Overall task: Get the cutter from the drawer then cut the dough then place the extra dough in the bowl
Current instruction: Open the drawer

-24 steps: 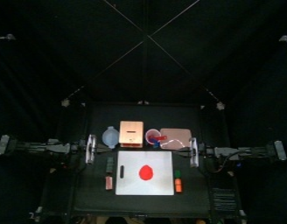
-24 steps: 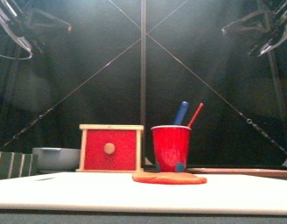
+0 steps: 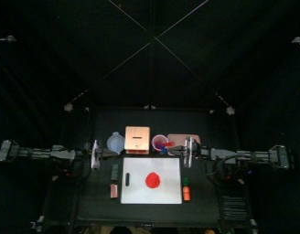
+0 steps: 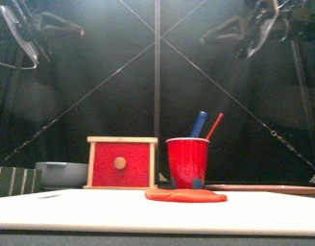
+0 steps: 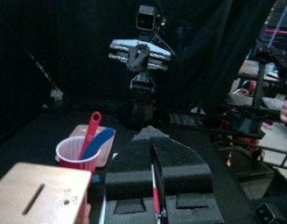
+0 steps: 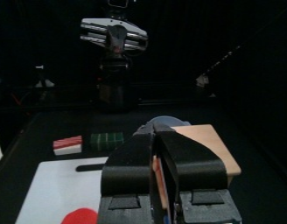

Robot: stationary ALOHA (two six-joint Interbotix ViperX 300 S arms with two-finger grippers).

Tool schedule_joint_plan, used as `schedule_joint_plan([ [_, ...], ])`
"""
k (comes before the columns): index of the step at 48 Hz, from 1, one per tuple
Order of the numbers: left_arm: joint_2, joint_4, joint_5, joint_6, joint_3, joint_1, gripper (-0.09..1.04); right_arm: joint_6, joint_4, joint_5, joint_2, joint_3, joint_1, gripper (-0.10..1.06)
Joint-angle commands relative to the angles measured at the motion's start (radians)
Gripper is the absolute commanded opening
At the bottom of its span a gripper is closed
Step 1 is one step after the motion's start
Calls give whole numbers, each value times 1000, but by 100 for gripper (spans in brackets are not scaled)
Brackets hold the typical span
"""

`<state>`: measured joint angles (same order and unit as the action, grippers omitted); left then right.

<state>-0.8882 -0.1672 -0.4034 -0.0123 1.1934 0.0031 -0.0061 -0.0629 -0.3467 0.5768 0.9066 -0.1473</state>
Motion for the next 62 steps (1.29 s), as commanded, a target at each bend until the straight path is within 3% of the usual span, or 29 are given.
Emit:
schedule_joint_plan([
  [1,41,-83,-23,0,-12,-8,0,-2,-44,-43,-147,-120,-15,6],
  [7,86,-138,-61,2,-12,-40,0,5,-81,-78,-298,-202,-44,6],
  [21,192,-261,-252,-28,-2,-124,7,8,-89,-209,-609,-380,-114,6],
  [39,367,-347,-318,-278,-15,-179,15,-8,-91,-210,-876,-575,-156,6],
  [50,445,-347,-345,-460,-32,-193,34,-5,-118,-196,-908,-586,-176,6],
  [62,565,-394,-345,-672,-74,-192,70,-3,-123,-129,-917,-583,-173,6],
])
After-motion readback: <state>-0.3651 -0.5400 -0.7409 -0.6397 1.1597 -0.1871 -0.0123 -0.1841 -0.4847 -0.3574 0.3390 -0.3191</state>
